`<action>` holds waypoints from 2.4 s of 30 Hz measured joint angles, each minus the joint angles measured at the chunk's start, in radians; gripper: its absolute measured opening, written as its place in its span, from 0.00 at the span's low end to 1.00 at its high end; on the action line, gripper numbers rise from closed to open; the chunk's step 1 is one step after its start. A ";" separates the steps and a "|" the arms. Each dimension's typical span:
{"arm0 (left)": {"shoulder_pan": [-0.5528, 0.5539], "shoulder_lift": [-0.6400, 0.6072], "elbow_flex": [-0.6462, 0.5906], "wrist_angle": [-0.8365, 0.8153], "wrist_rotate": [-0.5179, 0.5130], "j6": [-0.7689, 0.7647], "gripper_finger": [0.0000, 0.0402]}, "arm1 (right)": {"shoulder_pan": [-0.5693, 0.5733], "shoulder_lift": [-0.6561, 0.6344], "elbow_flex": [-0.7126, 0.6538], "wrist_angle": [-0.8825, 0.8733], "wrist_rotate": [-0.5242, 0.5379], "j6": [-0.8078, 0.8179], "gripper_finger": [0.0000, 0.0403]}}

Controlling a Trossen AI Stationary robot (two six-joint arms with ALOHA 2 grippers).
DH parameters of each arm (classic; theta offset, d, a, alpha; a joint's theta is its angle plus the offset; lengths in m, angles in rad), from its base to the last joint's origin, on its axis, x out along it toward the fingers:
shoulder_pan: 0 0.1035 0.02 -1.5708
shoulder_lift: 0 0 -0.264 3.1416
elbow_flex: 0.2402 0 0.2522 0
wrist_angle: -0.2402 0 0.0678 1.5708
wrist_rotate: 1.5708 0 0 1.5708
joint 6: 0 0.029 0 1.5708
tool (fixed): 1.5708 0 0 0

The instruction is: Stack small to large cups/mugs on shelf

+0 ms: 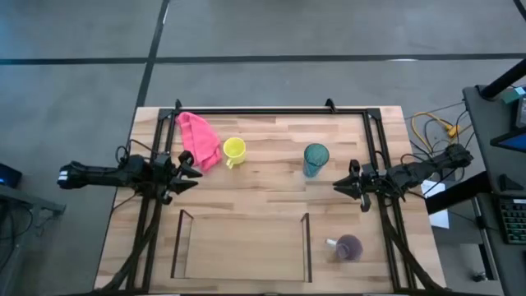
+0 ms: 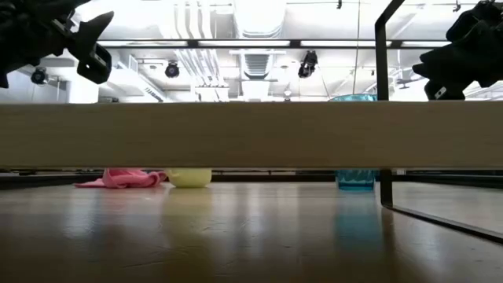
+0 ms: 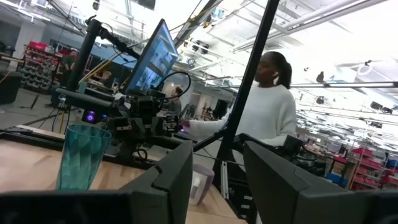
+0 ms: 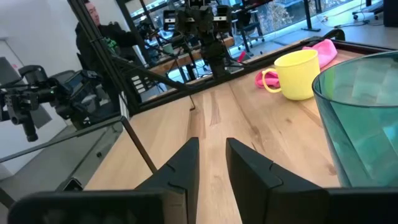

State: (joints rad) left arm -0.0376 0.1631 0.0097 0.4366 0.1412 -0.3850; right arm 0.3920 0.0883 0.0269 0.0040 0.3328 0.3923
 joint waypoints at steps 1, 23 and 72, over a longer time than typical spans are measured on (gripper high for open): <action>0.000 0.000 0.000 0.000 0.000 0.000 0.32 | 0.000 0.000 0.000 0.000 0.000 0.000 0.19; 0.000 0.000 0.000 0.000 0.000 0.000 0.32 | 0.000 0.000 0.000 0.000 0.000 0.000 0.19; 0.000 0.006 0.000 0.026 -0.051 0.020 0.32 | 0.000 -0.001 0.000 0.057 0.400 0.306 0.19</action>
State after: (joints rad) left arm -0.0371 0.1692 0.0097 0.4624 0.0905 -0.3646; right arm 0.3922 0.0875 0.0269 0.0613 0.7330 0.6980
